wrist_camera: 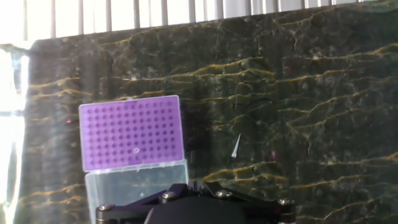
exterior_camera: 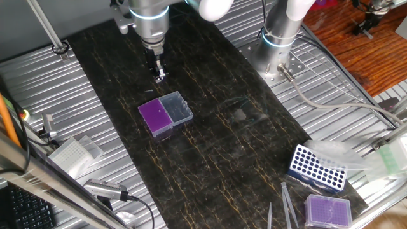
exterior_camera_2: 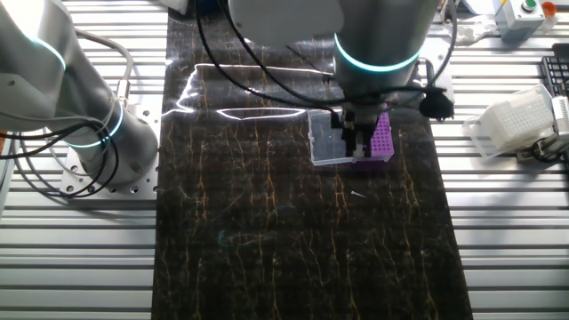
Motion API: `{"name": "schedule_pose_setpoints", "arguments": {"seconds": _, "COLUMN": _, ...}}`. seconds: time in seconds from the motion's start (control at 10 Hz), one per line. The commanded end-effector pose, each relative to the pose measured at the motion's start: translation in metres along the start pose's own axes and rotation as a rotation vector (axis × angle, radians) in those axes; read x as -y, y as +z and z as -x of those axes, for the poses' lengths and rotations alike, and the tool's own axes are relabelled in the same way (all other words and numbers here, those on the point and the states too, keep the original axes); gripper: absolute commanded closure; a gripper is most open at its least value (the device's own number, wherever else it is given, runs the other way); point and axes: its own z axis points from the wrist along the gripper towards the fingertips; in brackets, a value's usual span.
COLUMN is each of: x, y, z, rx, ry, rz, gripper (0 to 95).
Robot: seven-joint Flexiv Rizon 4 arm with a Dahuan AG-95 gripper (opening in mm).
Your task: Insert a small pipette tip into the holder for small pipette tips
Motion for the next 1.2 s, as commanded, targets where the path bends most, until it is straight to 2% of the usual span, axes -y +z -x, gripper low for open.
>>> {"name": "schedule_pose_setpoints", "arguments": {"seconds": 0.1, "x": 0.005, "y": 0.01, "z": 0.003, "rx": 0.006, "ry": -0.026, "rz": -0.001, "gripper": 95.0}}
{"name": "schedule_pose_setpoints", "arguments": {"seconds": 0.3, "x": 0.01, "y": 0.017, "z": 0.005, "rx": 0.012, "ry": -0.025, "rz": -0.003, "gripper": 95.0}}
{"name": "schedule_pose_setpoints", "arguments": {"seconds": 0.4, "x": 0.018, "y": 0.021, "z": 0.006, "rx": -0.005, "ry": -0.022, "rz": 0.005, "gripper": 95.0}}
{"name": "schedule_pose_setpoints", "arguments": {"seconds": 0.7, "x": 0.035, "y": 0.024, "z": 0.008, "rx": -0.092, "ry": -0.026, "rz": 0.034, "gripper": 95.0}}
{"name": "schedule_pose_setpoints", "arguments": {"seconds": 0.8, "x": 0.036, "y": 0.026, "z": 0.011, "rx": -0.107, "ry": -0.026, "rz": 0.041, "gripper": 95.0}}
{"name": "schedule_pose_setpoints", "arguments": {"seconds": 1.1, "x": 0.042, "y": 0.038, "z": 0.02, "rx": -0.117, "ry": -0.019, "rz": 0.035, "gripper": 95.0}}
{"name": "schedule_pose_setpoints", "arguments": {"seconds": 1.2, "x": 0.043, "y": 0.041, "z": 0.022, "rx": -0.1, "ry": -0.007, "rz": 0.035, "gripper": 95.0}}
